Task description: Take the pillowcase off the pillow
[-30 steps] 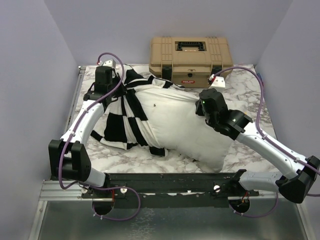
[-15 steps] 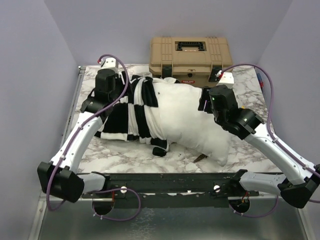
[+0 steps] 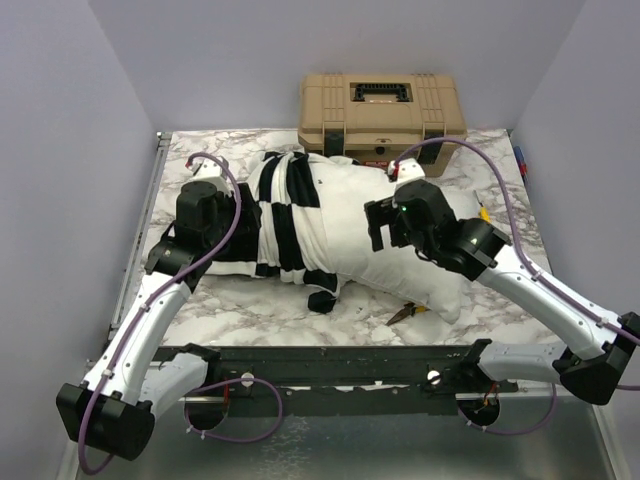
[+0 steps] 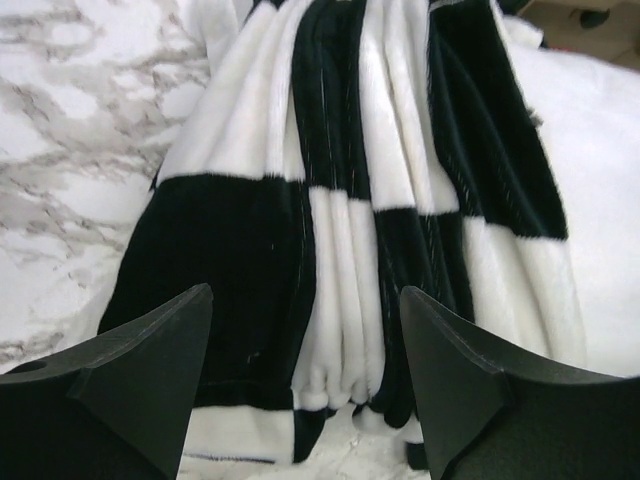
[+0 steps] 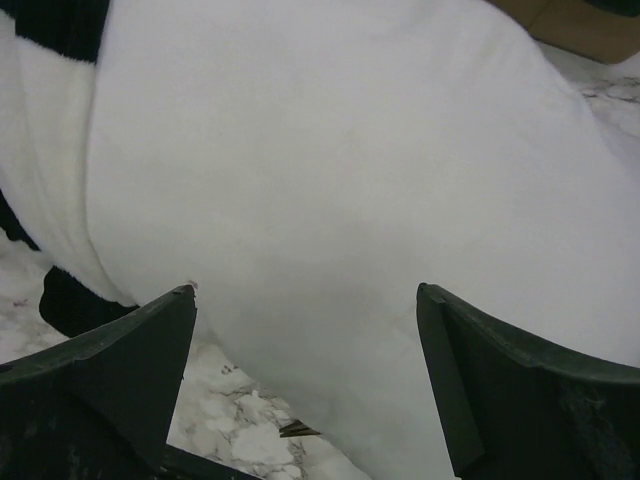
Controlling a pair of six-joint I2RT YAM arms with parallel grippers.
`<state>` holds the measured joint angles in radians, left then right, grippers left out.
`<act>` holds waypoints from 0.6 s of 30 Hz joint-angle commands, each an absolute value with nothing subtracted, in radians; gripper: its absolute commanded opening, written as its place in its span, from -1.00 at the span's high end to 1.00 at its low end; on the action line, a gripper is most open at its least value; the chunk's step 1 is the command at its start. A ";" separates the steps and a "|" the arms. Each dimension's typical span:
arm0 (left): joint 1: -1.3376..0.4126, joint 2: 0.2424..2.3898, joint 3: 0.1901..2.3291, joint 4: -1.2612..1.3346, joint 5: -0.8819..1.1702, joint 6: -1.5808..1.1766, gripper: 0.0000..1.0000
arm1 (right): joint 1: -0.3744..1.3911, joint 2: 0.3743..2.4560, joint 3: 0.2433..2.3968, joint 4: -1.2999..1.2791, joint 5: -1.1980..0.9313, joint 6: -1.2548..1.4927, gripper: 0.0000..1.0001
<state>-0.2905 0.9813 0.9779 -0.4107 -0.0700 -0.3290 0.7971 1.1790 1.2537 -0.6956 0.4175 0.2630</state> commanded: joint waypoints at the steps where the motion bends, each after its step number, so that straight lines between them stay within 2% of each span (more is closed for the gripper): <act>1: -0.305 0.927 0.911 -0.468 -0.002 -0.328 -0.54 | 0.876 1.216 1.266 -0.783 0.389 0.218 -0.93; 8: -0.332 0.905 0.867 -0.469 -0.009 -0.317 -0.58 | 0.978 1.319 1.261 -0.858 0.476 0.243 -0.94; 18: -0.345 0.901 0.817 -0.434 0.029 -0.307 -0.62 | 1.009 1.433 1.248 -0.817 0.510 0.238 -0.94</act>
<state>-0.3408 0.9161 0.8379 -0.4538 -0.0235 -0.3149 0.9962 1.4071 1.2537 -0.8242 0.4763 0.2447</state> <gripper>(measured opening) 0.812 0.970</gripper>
